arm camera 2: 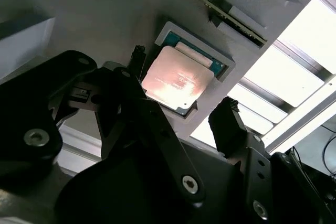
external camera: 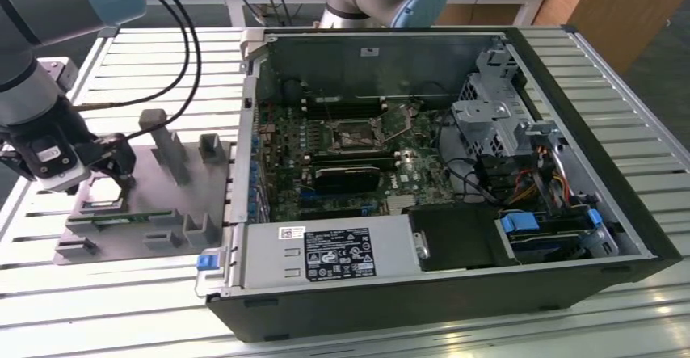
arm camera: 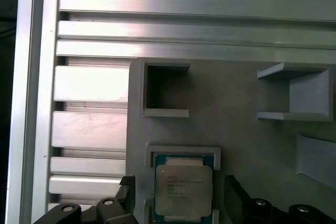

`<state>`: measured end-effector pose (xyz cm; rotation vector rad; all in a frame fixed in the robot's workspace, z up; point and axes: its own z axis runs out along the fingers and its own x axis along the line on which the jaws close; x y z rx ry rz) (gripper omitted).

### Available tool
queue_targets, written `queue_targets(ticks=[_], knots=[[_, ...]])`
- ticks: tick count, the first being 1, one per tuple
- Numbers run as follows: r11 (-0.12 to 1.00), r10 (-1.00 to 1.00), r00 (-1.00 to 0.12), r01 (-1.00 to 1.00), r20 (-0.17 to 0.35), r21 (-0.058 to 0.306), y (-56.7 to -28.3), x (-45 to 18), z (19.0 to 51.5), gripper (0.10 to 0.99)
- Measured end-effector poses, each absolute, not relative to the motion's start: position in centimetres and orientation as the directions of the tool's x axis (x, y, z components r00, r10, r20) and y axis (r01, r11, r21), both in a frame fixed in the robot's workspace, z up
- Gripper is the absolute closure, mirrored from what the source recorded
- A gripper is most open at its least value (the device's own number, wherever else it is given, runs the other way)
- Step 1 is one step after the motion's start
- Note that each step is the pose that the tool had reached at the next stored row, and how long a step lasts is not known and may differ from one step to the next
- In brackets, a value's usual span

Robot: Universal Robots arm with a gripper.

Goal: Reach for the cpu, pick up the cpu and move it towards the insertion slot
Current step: 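Pick up the cpu and move it towards the insertion slot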

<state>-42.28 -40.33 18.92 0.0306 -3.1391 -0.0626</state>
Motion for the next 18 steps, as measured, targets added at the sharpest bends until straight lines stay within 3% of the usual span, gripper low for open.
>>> queue_targets(ticks=[8, 10, 11, 18], knots=[[0.999, -0.02, -1.0, -0.019, 0.001, 0.04, -40.21, -42.27, 18.33, 0.322], [0.999, -0.019, -1.0, -0.019, 0.001, 0.04, -40.23, -42.28, 18.25, 0.337], [0.999, -0.02, -1.0, -0.019, 0.001, 0.04, -40.26, -42.27, 18.21, 0.408], [0.999, -0.02, -1.0, -0.019, 0.001, 0.04, -40.29, -42.22, 18.03, 0.408]])
